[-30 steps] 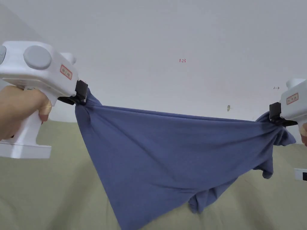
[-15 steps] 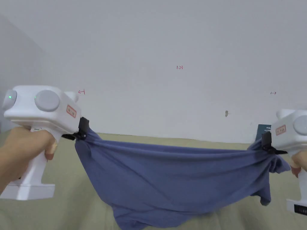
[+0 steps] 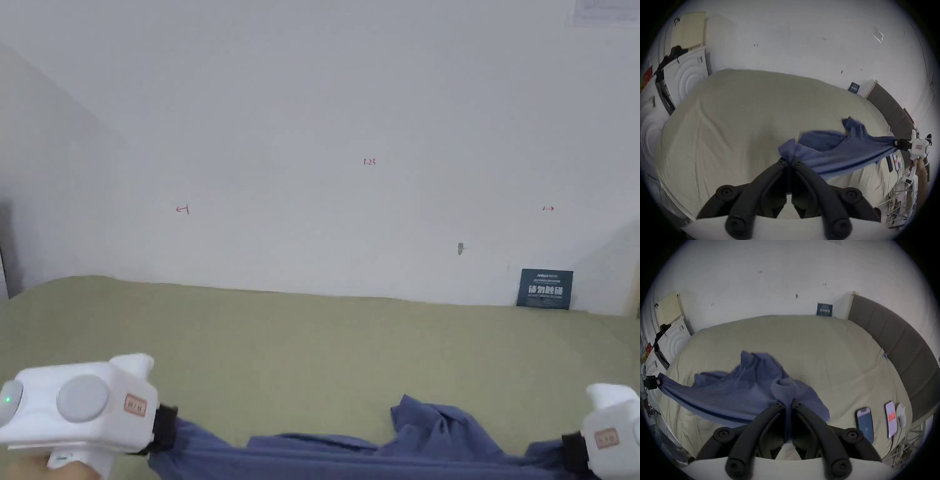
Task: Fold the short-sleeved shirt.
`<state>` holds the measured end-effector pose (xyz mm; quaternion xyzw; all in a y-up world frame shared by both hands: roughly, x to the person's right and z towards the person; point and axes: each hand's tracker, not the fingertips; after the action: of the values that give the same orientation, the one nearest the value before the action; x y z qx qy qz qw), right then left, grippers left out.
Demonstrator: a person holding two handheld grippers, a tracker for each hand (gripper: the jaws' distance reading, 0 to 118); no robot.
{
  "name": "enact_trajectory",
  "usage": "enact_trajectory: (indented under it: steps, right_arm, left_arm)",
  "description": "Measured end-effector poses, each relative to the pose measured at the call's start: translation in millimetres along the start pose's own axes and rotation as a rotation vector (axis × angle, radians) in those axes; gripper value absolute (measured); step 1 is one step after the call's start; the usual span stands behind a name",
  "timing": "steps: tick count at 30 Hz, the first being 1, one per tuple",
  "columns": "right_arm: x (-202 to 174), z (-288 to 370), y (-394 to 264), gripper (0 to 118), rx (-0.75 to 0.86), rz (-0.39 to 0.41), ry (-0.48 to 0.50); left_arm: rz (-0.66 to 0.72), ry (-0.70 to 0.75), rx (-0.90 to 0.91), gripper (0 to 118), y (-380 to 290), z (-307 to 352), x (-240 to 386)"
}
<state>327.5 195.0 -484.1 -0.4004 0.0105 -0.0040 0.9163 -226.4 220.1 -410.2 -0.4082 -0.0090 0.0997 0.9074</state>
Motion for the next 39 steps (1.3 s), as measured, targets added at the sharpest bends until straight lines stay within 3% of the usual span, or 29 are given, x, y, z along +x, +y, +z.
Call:
enact_trajectory:
  steps: [15,17,18,19,20,21,22,23,24,25,29,31,32,34,35,36,39]
  right_arm:
    - [4.3,10.6,-118.6,7,-0.128,0.032,-0.004]
    - [4.5,11.2,-123.1,7,-0.126,0.038,-0.006]
    - [5.1,11.9,-124.1,11,-0.117,0.032,-0.005]
    - [4.5,15.7,-125.5,22,-0.103,0.022,-0.008]
    - [4.0,17.5,-124.6,43,-0.103,0.017,-0.013]
    - [1.6,20.0,-122.1,74,-0.112,0.022,-0.028]
    - [-0.8,23.6,-118.7,74,-0.129,0.048,-0.066]
    - [-2.6,27.1,-116.3,83,-0.129,0.074,-0.073]
    - [-5.8,34.0,-113.9,102,-0.093,0.090,-0.057]
    - [-10.0,42.7,-109.8,106,-0.038,0.096,-0.048]
    - [-25.2,68.5,-97.9,104,0.066,0.047,0.005]
    - [-27.2,74.7,-98.5,94,0.085,0.023,0.029]
    - [-28.5,76.7,-100.1,80,0.087,0.026,0.035]
    - [-34.1,76.9,-106.2,25,0.083,0.044,0.023]
    - [-33.4,74.6,-110.3,4,0.080,0.059,0.003]
    - [-34.0,73.4,-115.0,3,0.080,0.069,-0.028]
    - [-26.9,69.5,-126.6,0,0.059,0.041,0.028]
  left_arm:
    - [0.178,0.029,-0.201,4,-140.6,-11.1,-44.8]
    - [0.256,0.014,-0.216,14,-148.8,-15.5,-51.0]
    - [0.279,0.014,-0.203,38,-154.5,-16.9,-51.6]
    - [0.271,0.041,-0.193,66,-156.4,-16.9,-51.5]
    - [0.253,0.094,-0.182,83,-155.8,-15.9,-52.0]
    - [0.234,0.118,-0.165,85,-153.6,-12.8,-52.5]
    - [0.230,0.102,-0.142,85,-153.6,-5.4,-49.0]
    - [0.222,0.077,-0.104,85,-148.7,1.4,-48.4]
    - [0.212,0.052,-0.081,85,-139.6,9.5,-46.0]
    - [0.193,0.049,-0.055,85,-130.3,16.6,-41.9]
    - [-0.004,0.071,0.082,85,-106.1,38.7,-10.2]
    - [-0.104,0.089,0.142,80,-108.3,52.2,17.4]
    - [-0.126,0.092,0.156,70,-109.7,52.9,22.7]
    - [-0.146,0.093,0.167,15,-112.9,46.0,26.1]
    - [-0.144,0.090,0.161,0,-114.4,42.3,27.3]
    - [-0.144,0.114,0.162,0,-118.0,39.3,28.1]
    - [-0.113,0.092,0.082,0,-125.4,30.7,27.3]
